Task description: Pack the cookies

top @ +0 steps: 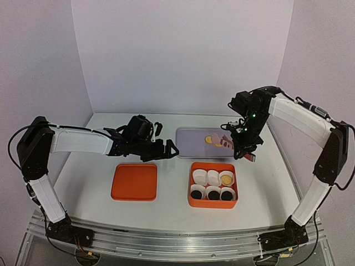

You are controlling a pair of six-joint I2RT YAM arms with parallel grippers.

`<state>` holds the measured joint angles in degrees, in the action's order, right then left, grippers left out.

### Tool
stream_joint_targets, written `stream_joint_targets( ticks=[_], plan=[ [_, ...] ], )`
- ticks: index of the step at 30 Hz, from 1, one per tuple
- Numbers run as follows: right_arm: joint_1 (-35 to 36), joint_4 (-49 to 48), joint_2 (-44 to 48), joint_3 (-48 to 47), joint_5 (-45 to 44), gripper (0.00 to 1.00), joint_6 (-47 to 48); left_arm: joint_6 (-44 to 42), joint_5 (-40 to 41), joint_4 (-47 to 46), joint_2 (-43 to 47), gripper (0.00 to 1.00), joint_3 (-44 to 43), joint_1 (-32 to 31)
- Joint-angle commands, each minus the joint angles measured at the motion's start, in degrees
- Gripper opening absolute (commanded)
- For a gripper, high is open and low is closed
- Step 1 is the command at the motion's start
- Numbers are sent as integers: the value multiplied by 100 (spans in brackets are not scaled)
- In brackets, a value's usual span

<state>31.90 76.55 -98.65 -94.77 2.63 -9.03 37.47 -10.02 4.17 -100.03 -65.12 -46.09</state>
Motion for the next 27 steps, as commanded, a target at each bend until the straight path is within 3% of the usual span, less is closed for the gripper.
stream_joint_targets(
  ticks=[1, 11, 27],
  plan=[
    [435, 967, 420, 551, 658, 0, -312, -65, 38, -250, 42, 100, -185, 3],
    [644, 833, 750, 1467, 1336, 0, -602, 21, -78, -362, -16, 100, -157, 3],
    [651, 132, 436, 1823, 1731, 0, -753, 102, -63, -396, 80, 100, 41, 3]
  ],
)
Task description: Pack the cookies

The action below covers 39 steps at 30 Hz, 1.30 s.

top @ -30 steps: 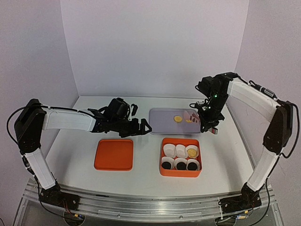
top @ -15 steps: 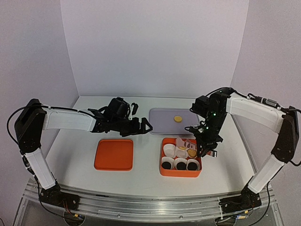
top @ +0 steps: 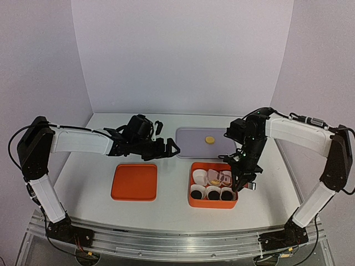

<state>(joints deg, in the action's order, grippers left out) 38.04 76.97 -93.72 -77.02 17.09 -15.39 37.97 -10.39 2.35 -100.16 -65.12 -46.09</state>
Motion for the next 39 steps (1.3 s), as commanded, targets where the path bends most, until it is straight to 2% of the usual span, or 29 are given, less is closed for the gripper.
stream_joint_targets(
  ticks=[1, 39],
  plan=[
    [37, 38, -58, 78, 304, 0, -145, 56, -24, -211, 99, 100, 54, 3],
    [39, -499, -243, 148, -209, 0, -888, 31, -29, -384, 399, 100, 388, 3]
  ],
)
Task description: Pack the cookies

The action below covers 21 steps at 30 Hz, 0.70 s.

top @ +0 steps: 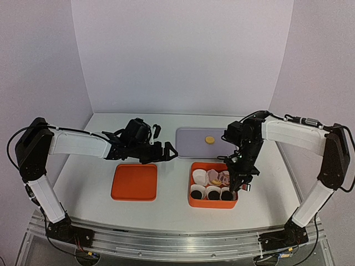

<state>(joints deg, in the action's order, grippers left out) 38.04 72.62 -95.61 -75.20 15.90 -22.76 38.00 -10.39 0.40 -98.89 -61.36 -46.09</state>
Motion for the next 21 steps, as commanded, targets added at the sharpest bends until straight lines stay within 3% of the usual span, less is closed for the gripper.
stream_joint_targets(
  ticks=[1, 21],
  plan=[
    [37, -78, -59, -36, -100, 0, -167, 24, -31, -187, 273, 100, 11, 2],
    [44, -281, -222, -109, -91, 4, -383, 15, 2, -131, 265, 100, -46, 1]
  ],
)
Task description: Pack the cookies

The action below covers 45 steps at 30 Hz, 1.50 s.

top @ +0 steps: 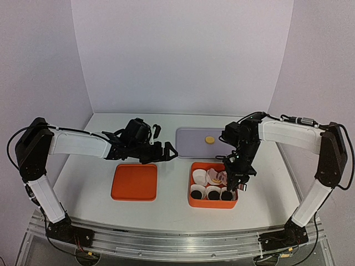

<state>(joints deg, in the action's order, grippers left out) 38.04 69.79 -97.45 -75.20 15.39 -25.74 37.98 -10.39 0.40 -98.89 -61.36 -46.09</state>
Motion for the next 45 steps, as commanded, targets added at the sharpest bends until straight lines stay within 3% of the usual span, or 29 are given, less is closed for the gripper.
stream_joint_targets(
  ticks=[1, 14, 24, 45],
  plan=[
    [44, 1, -36, -109, -35, 5, -80, 12, 2, -129, 265, 100, -53, 0],
    [63, 19, 110, -126, -131, 23, -146, -4, -24, -101, 181, 100, -131, 3],
    [68, 45, 278, -154, -245, 31, -199, -21, -49, -84, 177, 100, -159, 3],
    [72, 66, 774, -373, -45, 29, -69, -26, -77, -107, 142, 100, -174, 3]
  ],
)
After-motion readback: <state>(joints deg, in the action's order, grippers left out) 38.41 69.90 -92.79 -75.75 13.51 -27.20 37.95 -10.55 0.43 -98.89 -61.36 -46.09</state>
